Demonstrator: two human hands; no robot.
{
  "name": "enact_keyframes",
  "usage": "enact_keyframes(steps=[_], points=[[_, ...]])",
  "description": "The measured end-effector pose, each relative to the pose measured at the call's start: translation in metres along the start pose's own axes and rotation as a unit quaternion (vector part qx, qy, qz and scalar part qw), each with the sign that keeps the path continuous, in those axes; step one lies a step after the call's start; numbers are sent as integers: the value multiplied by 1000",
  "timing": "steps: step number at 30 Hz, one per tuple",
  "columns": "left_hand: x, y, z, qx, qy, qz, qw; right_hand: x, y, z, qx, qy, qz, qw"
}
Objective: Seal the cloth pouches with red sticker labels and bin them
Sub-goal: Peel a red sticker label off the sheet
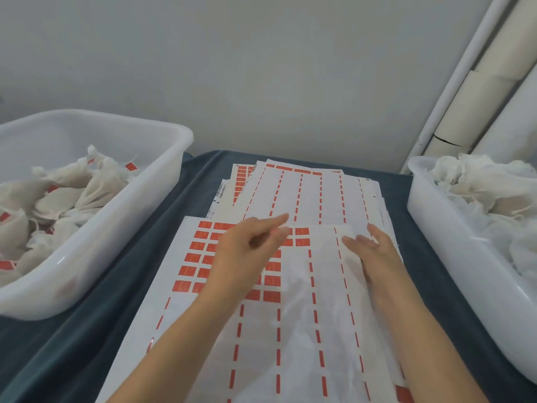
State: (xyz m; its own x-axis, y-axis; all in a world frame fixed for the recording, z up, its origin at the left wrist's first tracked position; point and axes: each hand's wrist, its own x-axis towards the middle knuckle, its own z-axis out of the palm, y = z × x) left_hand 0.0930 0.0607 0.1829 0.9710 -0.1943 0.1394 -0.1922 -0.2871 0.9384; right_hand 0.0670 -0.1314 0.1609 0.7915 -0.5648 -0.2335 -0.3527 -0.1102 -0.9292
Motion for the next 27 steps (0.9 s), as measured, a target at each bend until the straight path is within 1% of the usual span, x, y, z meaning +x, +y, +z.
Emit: enact_keyframes(steps=[1, 3, 4, 7, 8, 10, 13, 17, 23, 25, 27], points=[[8, -2, 6, 72, -4, 22, 997, 2, -2, 0, 16, -4, 9, 1000], [20, -9, 19, 155, -16, 38, 987, 5, -4, 2, 39, -21, 30, 999], [24, -13, 27, 176, -24, 38, 983, 6, -4, 2, 49, -42, 36, 997], [26, -26, 45, 209, -43, 39, 976, 6, -4, 6, 81, -156, 37, 984], [27, -29, 48, 212, -44, 38, 975, 7, -3, 7, 79, -179, 37, 980], [28, -31, 49, 209, -37, 38, 977, 10, -3, 10, 86, -197, 37, 976], [31, -32, 41, 188, -6, 64, 980, 12, -4, 16, 125, -208, 20, 970], [33, -29, 32, 169, 22, 111, 979, 9, -3, 18, 130, -210, -16, 969], [32, -22, 19, 176, 16, 200, 964, 0, -8, 18, 105, -201, -83, 970], [31, -19, 14, 168, 11, 212, 963, -3, -10, 19, 98, -198, -96, 971], [30, -16, 10, 149, 0, 206, 967, -6, -11, 18, 96, -203, -112, 968]])
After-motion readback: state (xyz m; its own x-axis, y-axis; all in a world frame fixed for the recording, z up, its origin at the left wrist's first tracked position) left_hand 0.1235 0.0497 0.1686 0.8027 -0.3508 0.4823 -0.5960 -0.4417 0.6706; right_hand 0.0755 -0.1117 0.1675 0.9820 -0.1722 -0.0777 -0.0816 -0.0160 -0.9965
